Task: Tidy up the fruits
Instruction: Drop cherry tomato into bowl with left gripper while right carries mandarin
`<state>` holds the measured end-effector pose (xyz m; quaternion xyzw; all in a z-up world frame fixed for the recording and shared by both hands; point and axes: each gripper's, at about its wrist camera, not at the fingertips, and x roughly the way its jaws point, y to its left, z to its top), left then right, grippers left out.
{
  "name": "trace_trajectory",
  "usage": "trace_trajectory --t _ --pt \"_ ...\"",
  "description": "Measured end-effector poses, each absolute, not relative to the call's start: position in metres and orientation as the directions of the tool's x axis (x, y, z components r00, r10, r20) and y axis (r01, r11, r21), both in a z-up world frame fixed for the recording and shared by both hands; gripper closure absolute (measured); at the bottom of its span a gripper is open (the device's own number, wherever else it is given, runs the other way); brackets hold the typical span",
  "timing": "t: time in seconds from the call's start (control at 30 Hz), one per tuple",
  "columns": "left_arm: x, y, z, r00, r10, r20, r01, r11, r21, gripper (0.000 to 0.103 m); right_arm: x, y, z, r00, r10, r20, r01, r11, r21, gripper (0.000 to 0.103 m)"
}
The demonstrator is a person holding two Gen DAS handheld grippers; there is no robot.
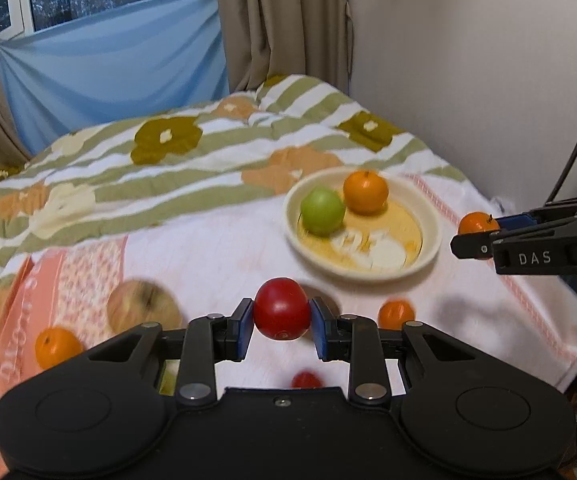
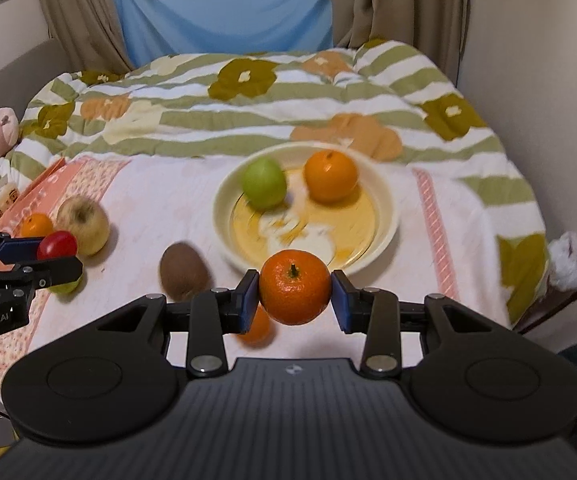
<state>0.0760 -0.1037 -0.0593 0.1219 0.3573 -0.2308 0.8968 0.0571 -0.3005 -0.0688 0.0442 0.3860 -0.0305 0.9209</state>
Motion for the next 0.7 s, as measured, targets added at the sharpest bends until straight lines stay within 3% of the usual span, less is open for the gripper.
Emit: trace_trajectory --t 0.33,0.7 --pt "0.113 -0.175 -0.057 0.65 -0.335 -0.682 0.503 0.862 0.056 0.07 0.102 -0.356 -0.063 0.699 0.011 -0.715 0.02 0.999 0.035 0.05" --pt "0.158 -0.248 -0.114 0.595 -0.311 -0.741 0.521 0.852 0.06 0.07 0.162 -0.404 -0.098 0.659 0.081 -0.748 -0.049 0.997 0.065 0.05"
